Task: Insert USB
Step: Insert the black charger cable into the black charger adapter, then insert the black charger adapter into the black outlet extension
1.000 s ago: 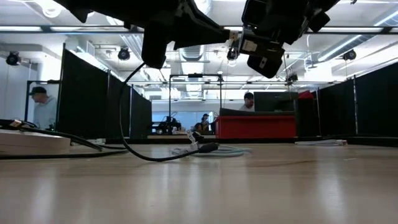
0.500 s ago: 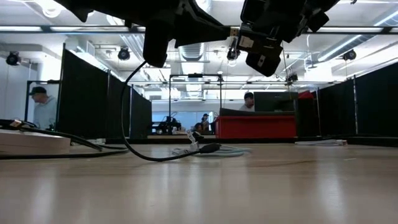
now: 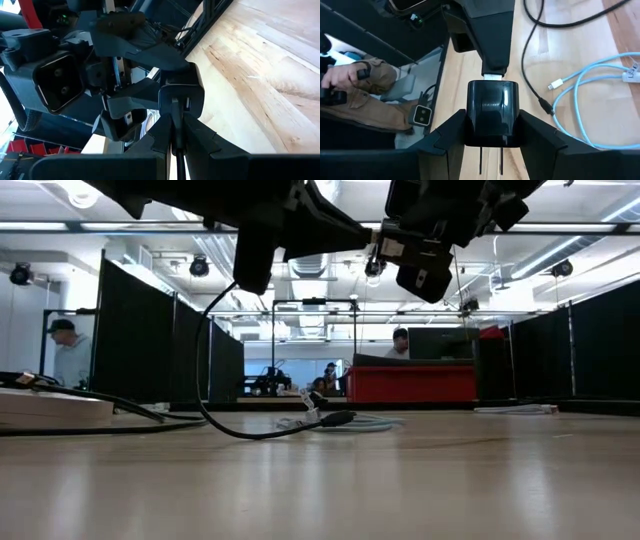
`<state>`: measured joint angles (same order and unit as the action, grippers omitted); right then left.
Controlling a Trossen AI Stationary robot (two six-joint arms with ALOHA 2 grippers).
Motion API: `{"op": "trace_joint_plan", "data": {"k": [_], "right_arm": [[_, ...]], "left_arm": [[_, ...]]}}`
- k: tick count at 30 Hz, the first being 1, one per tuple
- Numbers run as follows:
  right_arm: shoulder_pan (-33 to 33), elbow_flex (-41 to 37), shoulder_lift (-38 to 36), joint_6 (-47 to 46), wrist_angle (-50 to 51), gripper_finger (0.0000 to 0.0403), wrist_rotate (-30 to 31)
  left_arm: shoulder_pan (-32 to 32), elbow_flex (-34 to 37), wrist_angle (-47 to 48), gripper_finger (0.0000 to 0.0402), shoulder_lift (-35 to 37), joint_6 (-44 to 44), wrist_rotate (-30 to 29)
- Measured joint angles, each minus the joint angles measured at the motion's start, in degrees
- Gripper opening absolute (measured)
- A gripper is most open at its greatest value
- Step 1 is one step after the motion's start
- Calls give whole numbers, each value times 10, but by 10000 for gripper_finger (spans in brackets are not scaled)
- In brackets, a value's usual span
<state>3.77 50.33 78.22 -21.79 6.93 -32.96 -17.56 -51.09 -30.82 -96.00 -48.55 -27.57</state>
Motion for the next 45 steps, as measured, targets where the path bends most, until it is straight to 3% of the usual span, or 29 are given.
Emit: {"op": "trace_joint_plan", "data": {"k": [9, 15, 30, 33, 38, 45], "right_arm": [[0, 0, 3, -14, -7, 142, 1], [0, -2, 34, -20, 1, 142, -32], [2, -2, 35, 25, -9, 142, -12], [3, 0, 35, 34, -15, 142, -3], [6, 1, 27, 66, -15, 142, 47], [35, 3, 9, 105, 10, 142, 51]], "left_arm": [[1, -16, 11, 21, -7, -1, 0], [6, -49, 50, 21, -44, -5, 14], [7, -52, 58, 37, -39, 49, 6], [7, -54, 56, 80, -37, 63, -18], [-5, -56, 85, 159, -24, 69, -114], [-29, -58, 154, 219, 36, 147, -120]]}}
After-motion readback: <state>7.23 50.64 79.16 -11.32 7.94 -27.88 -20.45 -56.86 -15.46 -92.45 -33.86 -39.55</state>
